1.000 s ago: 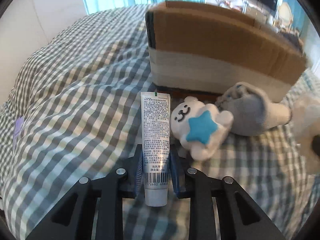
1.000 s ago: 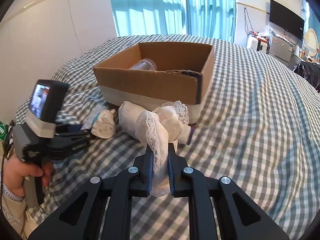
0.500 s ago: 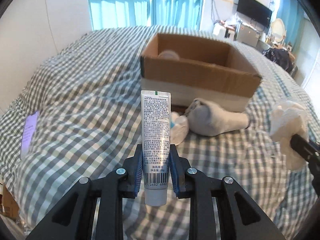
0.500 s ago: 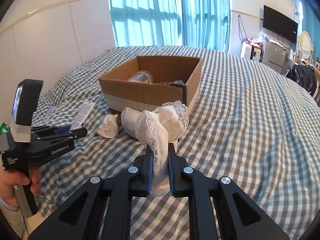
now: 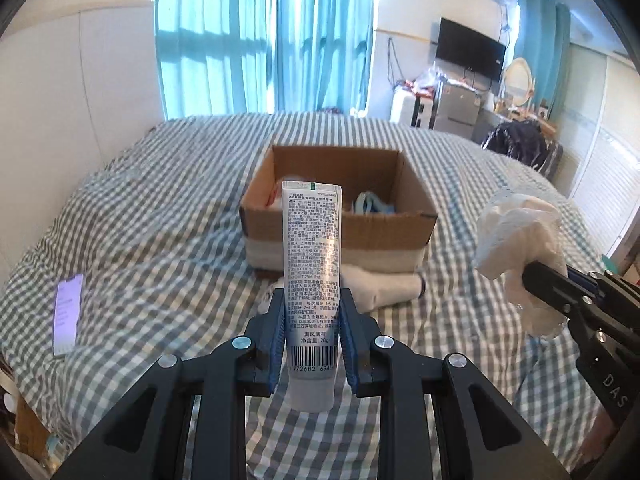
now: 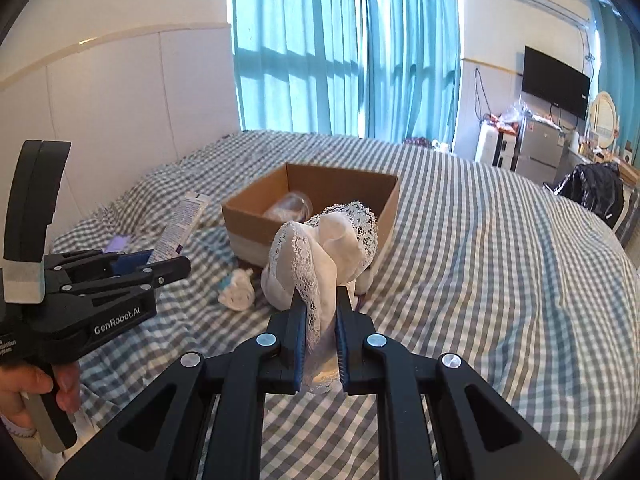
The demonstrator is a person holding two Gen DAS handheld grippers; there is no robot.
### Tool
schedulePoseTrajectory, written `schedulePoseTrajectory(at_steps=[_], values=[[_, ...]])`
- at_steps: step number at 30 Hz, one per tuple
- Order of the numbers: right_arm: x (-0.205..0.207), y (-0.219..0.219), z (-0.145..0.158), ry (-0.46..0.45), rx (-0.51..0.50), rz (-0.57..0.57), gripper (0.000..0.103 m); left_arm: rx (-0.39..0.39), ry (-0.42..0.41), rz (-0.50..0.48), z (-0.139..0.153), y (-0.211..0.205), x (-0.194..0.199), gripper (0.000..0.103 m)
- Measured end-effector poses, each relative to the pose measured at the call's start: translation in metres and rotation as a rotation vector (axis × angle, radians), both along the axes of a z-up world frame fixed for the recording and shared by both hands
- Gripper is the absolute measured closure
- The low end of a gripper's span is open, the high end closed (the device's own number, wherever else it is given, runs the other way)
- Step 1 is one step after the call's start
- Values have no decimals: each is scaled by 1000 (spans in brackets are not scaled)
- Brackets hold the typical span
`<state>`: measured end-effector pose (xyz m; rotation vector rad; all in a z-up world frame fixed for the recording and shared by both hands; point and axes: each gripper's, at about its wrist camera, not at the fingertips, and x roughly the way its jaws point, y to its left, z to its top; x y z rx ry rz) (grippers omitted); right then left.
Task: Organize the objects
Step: 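Carry the toothpaste tube and lace cloth into the box and open both tools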
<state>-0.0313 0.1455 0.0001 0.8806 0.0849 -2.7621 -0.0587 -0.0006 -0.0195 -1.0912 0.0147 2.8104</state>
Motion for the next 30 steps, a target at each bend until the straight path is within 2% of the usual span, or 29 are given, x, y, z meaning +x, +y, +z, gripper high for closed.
schedulePoseTrajectory(at_steps=[7, 18, 24, 30], values=[[-14, -9, 25, 61, 26, 23, 91, 1, 34, -15, 20, 1, -19, 78], [-66, -17, 66, 129, 9, 88, 91, 24, 93, -1, 51, -2, -68, 78], [-105, -18, 72, 135, 18, 89, 91, 37, 107, 18, 55, -8, -100, 78], [-149, -24, 65, 119, 39, 77, 91, 22, 97, 10, 44, -11, -135, 78]])
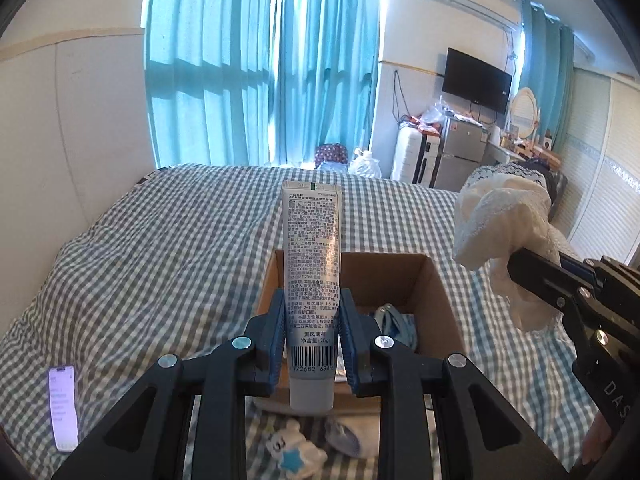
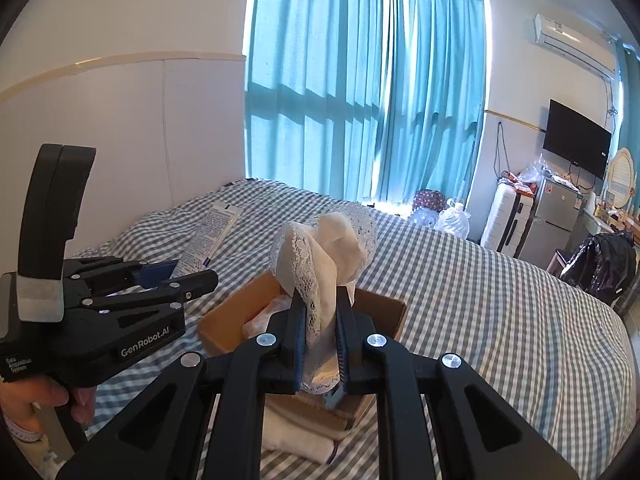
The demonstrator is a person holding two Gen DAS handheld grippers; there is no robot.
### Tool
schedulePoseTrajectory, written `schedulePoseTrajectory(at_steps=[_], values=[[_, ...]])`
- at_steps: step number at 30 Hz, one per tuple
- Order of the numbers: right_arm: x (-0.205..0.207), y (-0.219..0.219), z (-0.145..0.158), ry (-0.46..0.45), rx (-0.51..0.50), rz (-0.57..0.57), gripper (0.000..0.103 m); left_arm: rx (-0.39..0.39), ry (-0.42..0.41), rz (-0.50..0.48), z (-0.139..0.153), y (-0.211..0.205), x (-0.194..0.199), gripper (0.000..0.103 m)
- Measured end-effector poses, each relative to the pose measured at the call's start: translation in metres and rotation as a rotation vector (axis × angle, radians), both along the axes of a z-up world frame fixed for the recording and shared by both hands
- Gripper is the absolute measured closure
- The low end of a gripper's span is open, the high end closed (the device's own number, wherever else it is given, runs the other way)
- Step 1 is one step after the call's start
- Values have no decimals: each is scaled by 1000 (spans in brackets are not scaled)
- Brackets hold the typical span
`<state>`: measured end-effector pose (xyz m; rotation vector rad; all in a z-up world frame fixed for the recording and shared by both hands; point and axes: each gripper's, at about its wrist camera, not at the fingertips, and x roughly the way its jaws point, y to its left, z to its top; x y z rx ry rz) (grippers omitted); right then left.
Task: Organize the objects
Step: 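Carry the toothpaste tube and lace cloth into the box and open both tools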
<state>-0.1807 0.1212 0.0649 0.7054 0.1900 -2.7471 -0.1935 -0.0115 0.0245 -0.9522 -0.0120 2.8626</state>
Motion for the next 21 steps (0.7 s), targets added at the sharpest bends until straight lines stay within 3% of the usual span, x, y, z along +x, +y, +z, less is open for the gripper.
schedulePoseTrajectory(at_steps=[14, 21], values=[[-98, -9, -80, -146, 20, -22, 91, -77, -81, -35, -63, 14, -69, 78], [-119, 5, -109, -193, -11, -25, 91, -111, -137, -30, -93, 18, -89, 78]])
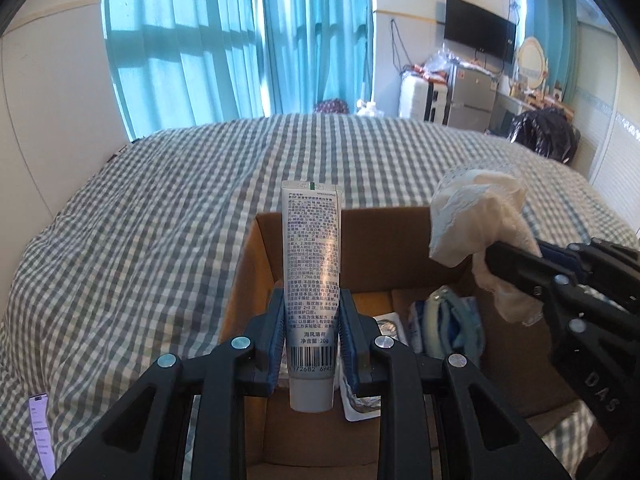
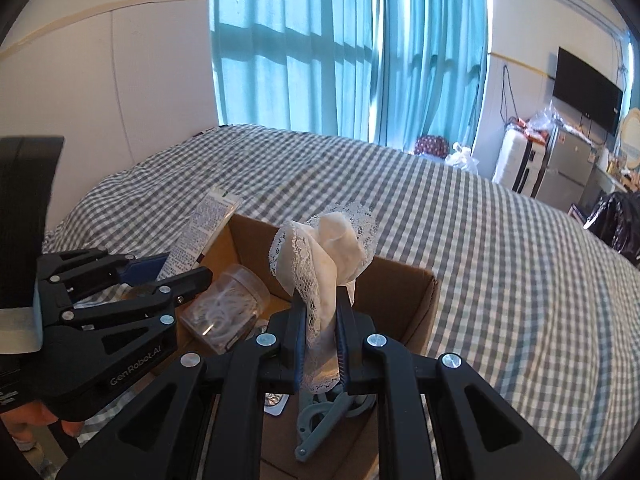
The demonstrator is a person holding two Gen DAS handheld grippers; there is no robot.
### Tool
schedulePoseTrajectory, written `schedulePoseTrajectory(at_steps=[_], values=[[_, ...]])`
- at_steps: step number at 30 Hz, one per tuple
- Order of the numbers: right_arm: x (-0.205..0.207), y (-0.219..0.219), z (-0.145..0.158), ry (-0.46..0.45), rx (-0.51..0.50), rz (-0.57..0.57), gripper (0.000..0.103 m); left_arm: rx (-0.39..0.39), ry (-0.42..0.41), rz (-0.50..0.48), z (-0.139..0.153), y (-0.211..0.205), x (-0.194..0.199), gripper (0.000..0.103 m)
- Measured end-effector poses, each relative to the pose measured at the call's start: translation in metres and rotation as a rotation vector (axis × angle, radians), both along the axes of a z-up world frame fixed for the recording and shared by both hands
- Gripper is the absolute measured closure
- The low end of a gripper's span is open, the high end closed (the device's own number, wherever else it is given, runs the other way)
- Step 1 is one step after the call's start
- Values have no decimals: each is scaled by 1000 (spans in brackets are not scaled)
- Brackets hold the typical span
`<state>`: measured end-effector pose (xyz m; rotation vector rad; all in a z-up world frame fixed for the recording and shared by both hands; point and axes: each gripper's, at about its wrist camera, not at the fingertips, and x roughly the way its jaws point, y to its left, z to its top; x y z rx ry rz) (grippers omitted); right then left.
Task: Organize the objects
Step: 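Carry the toothpaste tube and lace cloth into the box and open both tools, then lift both tools out of the box toward the bear toy and glove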
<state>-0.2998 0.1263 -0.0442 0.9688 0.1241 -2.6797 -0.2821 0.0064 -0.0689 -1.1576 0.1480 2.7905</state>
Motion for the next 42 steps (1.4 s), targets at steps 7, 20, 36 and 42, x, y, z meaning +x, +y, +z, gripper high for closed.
schedulePoseTrajectory(at_steps=[7, 20, 36, 42], values=[[1, 14, -9, -10, -45, -20, 58, -28, -19, -22, -10, 8, -3, 74], [57, 26, 64, 126, -71, -93, 13, -54, 74, 15, 47, 1, 49, 19], [171, 50, 119, 227, -55, -143, 0, -2, 208, 108, 102, -34, 135, 0], [184, 40, 91, 173, -65, -137, 0, 18, 175, 131, 74, -47, 148, 0]])
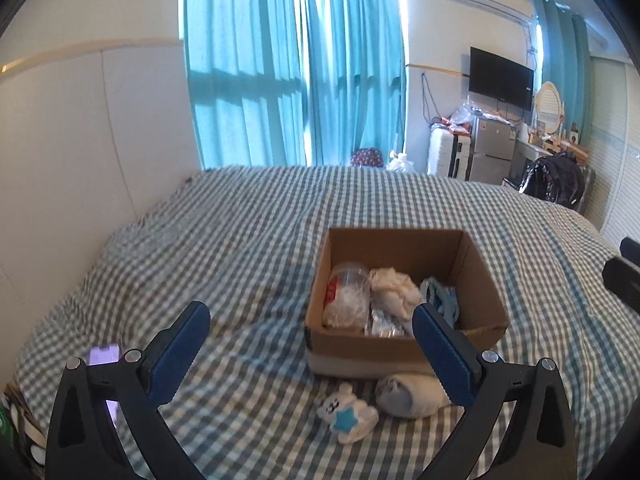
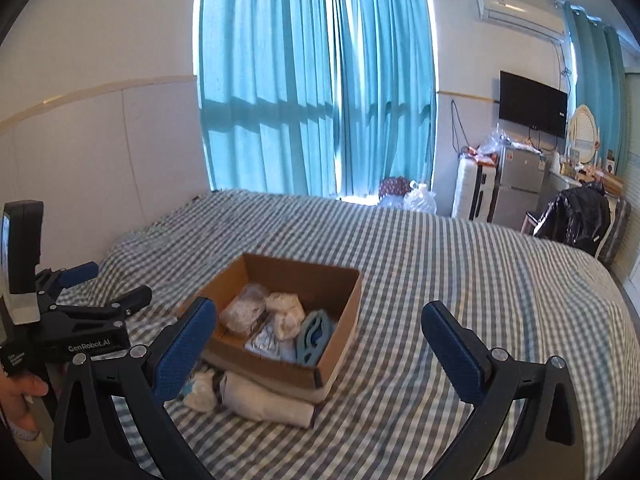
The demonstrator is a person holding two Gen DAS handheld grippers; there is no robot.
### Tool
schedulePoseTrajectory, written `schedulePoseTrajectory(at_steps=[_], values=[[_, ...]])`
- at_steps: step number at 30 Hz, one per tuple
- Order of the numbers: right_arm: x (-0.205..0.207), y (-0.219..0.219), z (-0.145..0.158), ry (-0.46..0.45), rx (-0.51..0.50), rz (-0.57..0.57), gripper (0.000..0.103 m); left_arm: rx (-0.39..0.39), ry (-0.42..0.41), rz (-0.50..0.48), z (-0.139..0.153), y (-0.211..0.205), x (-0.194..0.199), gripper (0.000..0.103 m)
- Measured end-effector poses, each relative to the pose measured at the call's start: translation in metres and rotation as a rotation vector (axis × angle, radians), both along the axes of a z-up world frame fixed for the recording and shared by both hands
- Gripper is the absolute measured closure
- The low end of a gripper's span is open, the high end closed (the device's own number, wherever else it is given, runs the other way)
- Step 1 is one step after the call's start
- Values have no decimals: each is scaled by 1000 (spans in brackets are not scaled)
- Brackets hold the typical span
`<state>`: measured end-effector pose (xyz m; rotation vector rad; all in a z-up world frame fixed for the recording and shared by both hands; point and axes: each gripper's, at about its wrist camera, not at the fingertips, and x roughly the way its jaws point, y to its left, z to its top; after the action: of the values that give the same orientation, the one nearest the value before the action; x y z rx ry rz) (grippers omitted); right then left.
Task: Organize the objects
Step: 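Lift both tools out of the box toward the bear toy and glove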
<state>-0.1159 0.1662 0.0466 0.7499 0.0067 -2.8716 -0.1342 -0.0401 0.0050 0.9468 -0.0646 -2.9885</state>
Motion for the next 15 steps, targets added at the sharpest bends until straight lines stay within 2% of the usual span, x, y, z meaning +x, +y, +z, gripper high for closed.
schedulePoseTrajectory(at_steps=[4, 9, 15], values=[[-5, -14, -34, -54, 26, 6, 0, 13, -40, 31, -30, -5, 3, 0], [-20, -26, -77, -120, 43, 12, 0, 17, -115, 65, -83, -11, 3, 0], [-40, -32, -121, -200, 54, -2, 0, -37, -205, 42, -131, 1, -8, 0]])
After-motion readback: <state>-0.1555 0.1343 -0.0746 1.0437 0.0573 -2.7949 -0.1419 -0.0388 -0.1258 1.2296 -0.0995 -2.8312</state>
